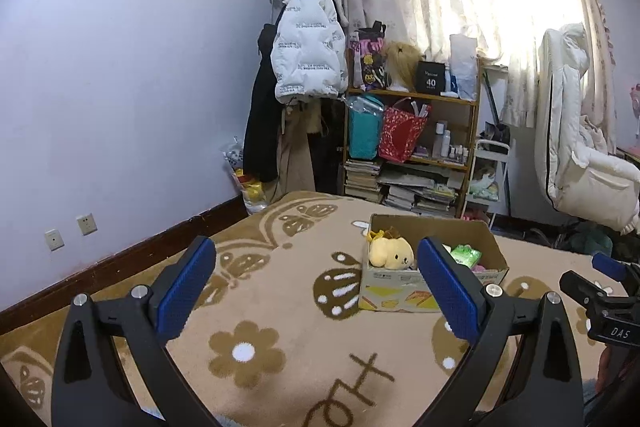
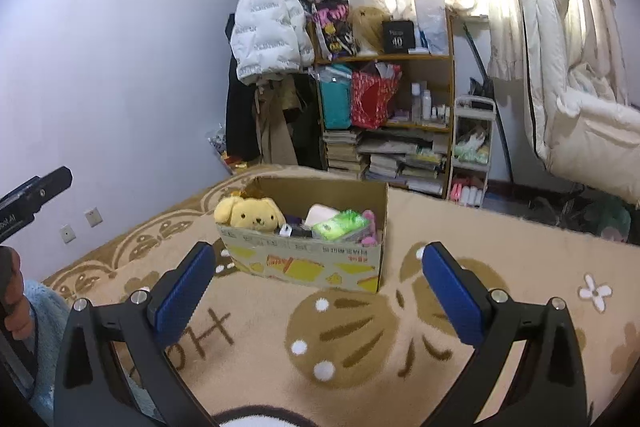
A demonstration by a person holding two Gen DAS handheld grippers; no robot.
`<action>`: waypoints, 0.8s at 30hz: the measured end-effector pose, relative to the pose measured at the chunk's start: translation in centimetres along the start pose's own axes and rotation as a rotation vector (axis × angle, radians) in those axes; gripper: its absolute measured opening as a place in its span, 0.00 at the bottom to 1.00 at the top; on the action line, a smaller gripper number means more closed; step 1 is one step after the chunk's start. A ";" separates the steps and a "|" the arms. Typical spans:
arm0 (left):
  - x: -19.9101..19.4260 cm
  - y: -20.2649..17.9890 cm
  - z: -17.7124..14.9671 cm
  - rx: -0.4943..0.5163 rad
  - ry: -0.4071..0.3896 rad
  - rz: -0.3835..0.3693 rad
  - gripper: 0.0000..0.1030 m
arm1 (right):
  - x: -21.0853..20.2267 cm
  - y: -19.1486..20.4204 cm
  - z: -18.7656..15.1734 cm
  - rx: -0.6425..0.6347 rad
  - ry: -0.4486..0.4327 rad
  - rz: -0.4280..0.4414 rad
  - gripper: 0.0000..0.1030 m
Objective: Organize soft objects
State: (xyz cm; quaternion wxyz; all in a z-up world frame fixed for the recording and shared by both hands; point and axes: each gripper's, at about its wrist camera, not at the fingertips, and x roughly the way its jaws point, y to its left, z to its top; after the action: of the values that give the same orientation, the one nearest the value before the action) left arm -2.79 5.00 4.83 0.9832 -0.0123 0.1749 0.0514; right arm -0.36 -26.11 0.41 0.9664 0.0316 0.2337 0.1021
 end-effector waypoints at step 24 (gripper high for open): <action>4.3 -2.6 -2.0 0.105 0.156 -0.068 0.97 | 1.2 -2.9 -1.0 0.099 0.067 -0.047 1.00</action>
State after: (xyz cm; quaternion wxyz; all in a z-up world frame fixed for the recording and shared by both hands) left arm 0.84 2.71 1.49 0.9670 0.0294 0.2528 0.0078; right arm 0.77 -28.65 -1.35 0.9574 0.0702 0.2714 0.0688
